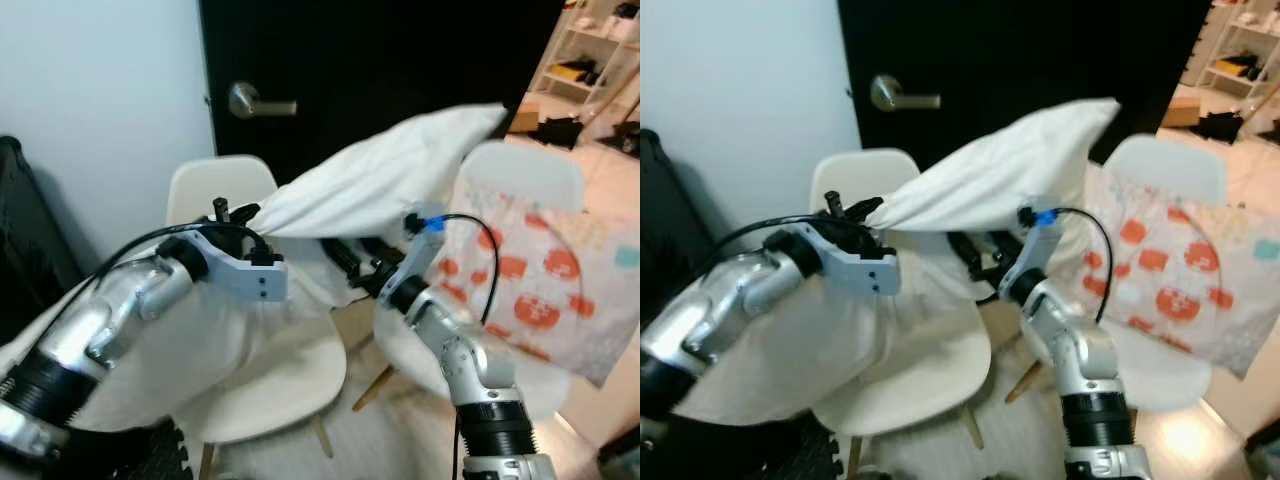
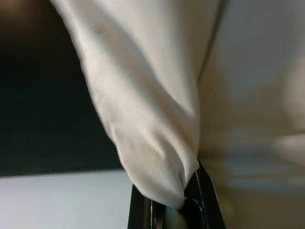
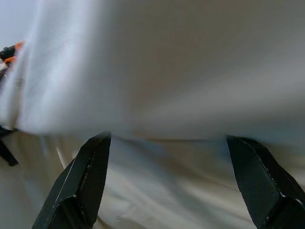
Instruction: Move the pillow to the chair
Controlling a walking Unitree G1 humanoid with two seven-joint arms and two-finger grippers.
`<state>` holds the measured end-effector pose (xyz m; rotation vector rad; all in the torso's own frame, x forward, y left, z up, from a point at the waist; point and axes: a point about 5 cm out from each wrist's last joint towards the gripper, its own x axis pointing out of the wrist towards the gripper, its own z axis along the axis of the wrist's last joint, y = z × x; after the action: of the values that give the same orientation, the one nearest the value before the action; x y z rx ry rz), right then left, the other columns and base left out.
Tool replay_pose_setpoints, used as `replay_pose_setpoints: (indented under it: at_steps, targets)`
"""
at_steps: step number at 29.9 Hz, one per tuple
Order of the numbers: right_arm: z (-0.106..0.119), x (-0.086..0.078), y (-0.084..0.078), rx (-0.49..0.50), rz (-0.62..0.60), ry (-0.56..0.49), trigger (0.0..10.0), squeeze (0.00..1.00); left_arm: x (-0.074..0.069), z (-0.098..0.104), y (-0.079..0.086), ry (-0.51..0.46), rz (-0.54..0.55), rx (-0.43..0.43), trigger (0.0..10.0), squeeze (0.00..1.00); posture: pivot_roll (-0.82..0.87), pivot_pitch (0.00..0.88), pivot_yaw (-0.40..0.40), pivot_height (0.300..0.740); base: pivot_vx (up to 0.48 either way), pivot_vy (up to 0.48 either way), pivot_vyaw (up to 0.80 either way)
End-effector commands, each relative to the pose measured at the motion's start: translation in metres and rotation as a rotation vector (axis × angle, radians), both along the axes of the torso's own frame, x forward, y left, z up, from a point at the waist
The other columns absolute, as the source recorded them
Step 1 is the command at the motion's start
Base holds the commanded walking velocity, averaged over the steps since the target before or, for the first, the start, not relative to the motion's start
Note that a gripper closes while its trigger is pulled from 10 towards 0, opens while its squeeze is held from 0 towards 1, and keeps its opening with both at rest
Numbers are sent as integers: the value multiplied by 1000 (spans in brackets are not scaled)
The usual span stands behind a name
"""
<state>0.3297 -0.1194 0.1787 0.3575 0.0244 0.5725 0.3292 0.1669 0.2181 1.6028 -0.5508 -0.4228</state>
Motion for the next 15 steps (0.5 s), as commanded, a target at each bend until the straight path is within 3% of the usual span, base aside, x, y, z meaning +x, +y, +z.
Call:
replay_pose_setpoints:
  at_steps: [1,5,8,11,12,13,15]
  targets:
    - [2,-2,-4,-4,-10,2,10000,0,4,14,7,-73,14,9,10000,0,-21,22,-37,591,0,0,0]
    - [5,-9,-9,-8,-22,10,10000,0,16,-5,41,-32,156,76,10000,0,-48,80,-38,571,0,0,0]
    - [5,-12,-11,-13,-27,17,10000,0,18,-10,53,-21,202,92,10000,0,-54,97,-40,561,0,0,0]
    - [5,-14,-14,-20,-34,31,10000,0,25,3,73,-57,284,104,10000,0,-57,114,-40,546,0,0,0]
    - [5,-14,-14,-20,-34,31,10000,0,25,3,73,-57,284,104,10000,0,-57,114,-40,546,0,0,0]
    - [6,-15,-15,-22,-37,36,10000,0,30,16,83,-87,320,110,10000,0,-56,122,-40,536,0,0,0]
    - [6,-16,-15,-22,-39,37,10000,0,31,22,87,-103,336,122,10000,0,-57,128,-39,531,0,0,0]
